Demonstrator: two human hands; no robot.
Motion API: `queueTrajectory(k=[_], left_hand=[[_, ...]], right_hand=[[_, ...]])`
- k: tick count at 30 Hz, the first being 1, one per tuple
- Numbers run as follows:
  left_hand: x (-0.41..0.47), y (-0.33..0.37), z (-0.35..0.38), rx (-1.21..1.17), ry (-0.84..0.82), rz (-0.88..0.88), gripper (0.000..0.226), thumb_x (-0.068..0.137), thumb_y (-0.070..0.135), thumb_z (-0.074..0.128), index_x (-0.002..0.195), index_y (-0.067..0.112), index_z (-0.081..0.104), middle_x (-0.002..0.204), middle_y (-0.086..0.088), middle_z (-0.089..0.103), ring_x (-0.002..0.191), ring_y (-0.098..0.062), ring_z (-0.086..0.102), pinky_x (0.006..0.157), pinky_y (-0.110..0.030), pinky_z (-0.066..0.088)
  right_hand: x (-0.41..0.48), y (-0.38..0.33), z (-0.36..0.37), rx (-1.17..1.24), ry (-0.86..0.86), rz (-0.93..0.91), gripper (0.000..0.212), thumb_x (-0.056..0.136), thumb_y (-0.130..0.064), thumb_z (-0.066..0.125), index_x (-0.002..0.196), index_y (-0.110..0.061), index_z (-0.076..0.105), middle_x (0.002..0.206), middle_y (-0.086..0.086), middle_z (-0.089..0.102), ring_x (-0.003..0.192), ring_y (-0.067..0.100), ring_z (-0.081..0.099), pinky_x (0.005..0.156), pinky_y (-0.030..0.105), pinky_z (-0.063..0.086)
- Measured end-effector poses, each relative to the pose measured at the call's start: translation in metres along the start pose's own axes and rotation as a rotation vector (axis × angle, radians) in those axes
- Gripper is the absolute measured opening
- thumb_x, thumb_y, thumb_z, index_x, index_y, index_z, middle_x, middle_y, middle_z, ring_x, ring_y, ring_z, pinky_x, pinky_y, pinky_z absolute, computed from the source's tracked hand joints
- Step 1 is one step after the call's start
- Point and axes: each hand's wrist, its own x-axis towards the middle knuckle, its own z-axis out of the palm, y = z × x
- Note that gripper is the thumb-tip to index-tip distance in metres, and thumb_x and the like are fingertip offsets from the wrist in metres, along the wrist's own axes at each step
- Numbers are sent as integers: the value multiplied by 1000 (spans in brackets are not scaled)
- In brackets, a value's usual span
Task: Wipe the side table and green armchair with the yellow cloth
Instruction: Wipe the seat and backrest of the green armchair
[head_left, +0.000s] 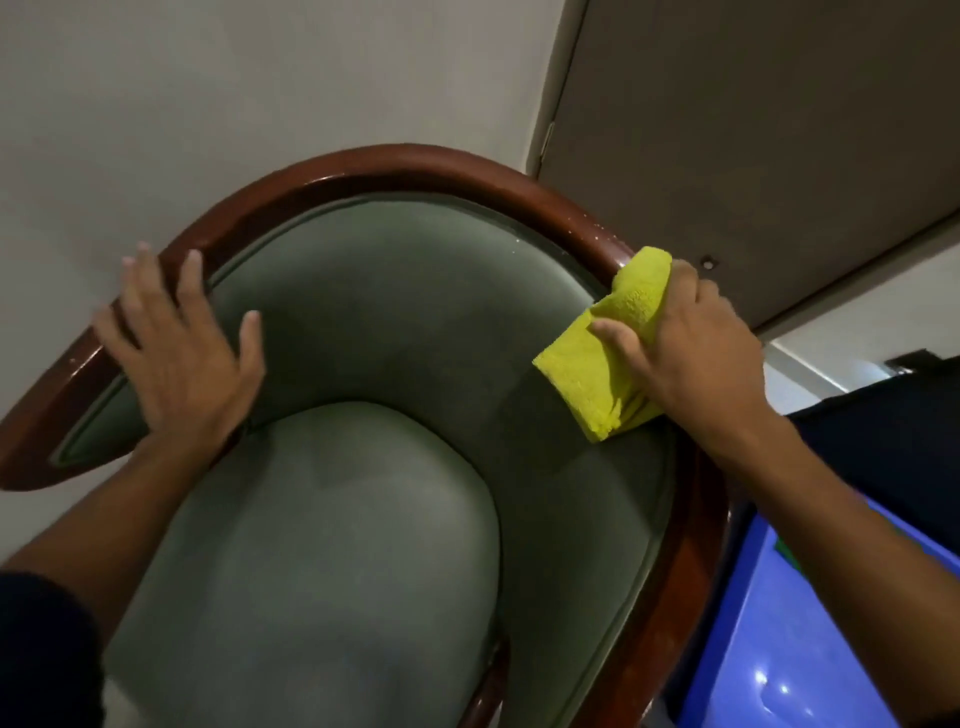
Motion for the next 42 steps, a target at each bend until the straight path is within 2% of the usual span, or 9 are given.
queueTrajectory(k=[10,15,18,23,28,31,36,39,42], left_hand=[[4,-24,-5,89,-47,-42,85,93,63,39,154,11,13,155,-22,29,141,-39,29,114,-58,22],[3,-29,-13,56,-92,-21,91,88,68,38,156,11,13,157,-19,28,142,-37,29,115,-56,22],[2,-36,-15,-1,-107,-16,96,85,72,35,156,12,13,159,-16,26,145,-34,27,116,-53,18],[3,-42,-14,-7,-110,-15,103,79,78,35,155,11,16,157,-16,30,141,-35,31,113,-55,22],[4,-45,-13,-28,-158,-2,102,80,79,33,155,15,9,159,-15,24,144,-35,25,115,-59,20],[6,-46,-13,-41,-198,3,103,80,82,29,155,17,5,162,-14,19,147,-35,21,117,-61,17],[5,-51,-14,-38,-213,40,103,80,83,26,155,16,6,161,-16,21,146,-37,22,116,-62,20],[5,-52,-13,-32,-194,49,103,80,83,27,155,15,7,160,-17,22,145,-38,25,115,-61,23],[4,-50,-12,-16,-165,50,104,80,82,27,155,12,10,157,-18,25,141,-39,29,112,-60,25]], right_hand=[[122,-112,27,-129,108,-452,66,93,-54,43,133,-1,39,118,27,54,103,45,53,78,51,43],[143,-205,57,-162,62,-725,66,96,-50,26,148,-9,28,142,25,44,124,41,44,104,51,32],[120,-260,82,-128,80,-945,60,99,-45,30,153,-19,23,159,15,29,146,36,26,119,52,15],[92,-285,106,-134,253,-1195,59,92,-11,42,149,-23,34,156,6,37,145,28,32,118,47,26],[105,-229,94,-184,247,-1028,62,92,-5,39,151,-24,31,158,6,34,146,26,30,118,48,26],[115,-178,66,-163,158,-735,60,96,-12,32,153,-24,22,161,10,23,149,30,21,120,50,16],[72,-75,21,-85,20,-226,59,101,-15,39,154,-22,15,161,21,18,146,41,22,114,52,23],[-5,-26,7,-107,-33,-101,63,100,-8,43,155,-14,12,161,26,11,148,43,12,117,55,18],[-79,-2,9,-218,-61,-160,66,90,-8,40,153,-10,20,161,24,13,150,37,8,119,55,12]])
